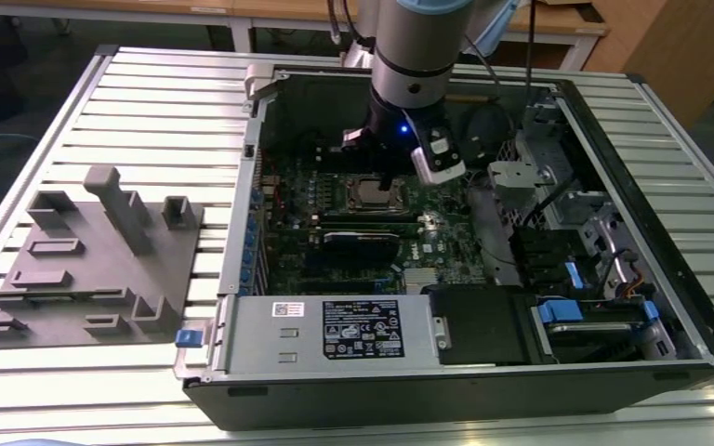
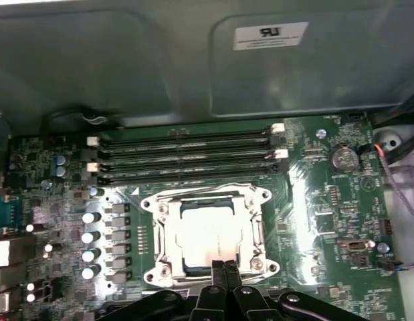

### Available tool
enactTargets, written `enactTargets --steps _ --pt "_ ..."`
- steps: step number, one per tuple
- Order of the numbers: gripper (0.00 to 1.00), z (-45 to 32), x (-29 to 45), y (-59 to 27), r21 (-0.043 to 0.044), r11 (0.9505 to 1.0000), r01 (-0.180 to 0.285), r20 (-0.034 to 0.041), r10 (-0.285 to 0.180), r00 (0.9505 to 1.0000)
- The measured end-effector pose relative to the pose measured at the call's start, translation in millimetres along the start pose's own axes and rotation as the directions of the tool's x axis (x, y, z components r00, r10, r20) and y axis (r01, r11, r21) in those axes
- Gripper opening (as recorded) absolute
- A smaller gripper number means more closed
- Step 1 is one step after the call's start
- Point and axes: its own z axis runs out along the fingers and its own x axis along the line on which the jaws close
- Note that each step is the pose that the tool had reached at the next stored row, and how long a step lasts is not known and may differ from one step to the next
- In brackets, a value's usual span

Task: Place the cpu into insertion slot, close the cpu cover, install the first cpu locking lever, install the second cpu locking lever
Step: 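Install the second cpu locking lever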

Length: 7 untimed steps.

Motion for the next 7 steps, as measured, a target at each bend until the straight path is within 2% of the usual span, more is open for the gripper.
enactTargets --steps 7 --pt "0.11 0.1 -0.8 0.1 -0.0001 1.0 0.0 0.0001 0.0 1.0"
